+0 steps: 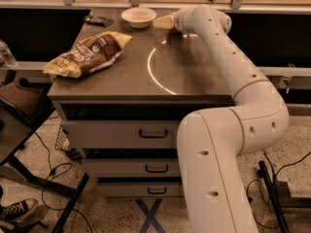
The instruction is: Move apple near paper bowl
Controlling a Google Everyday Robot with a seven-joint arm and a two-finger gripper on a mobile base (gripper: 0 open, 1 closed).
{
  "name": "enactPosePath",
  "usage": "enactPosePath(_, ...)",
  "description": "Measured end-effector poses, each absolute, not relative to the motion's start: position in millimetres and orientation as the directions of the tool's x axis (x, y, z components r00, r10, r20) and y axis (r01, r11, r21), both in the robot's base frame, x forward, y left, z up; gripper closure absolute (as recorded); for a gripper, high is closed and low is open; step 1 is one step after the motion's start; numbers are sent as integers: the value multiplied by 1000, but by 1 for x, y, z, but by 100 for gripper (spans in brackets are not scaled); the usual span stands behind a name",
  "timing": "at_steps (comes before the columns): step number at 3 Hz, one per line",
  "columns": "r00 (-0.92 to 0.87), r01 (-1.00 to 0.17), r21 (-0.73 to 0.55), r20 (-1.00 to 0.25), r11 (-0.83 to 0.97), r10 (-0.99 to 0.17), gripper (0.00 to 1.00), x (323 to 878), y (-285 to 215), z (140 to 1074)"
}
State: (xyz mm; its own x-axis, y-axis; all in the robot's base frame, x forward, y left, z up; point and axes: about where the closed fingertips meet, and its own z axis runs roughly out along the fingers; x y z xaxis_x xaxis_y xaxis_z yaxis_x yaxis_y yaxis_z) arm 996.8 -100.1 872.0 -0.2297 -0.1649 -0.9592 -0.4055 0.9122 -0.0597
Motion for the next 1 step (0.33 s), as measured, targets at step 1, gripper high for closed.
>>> enactPosePath(1,-230,-406,-60,-959,912,-165,0,997,-100,872)
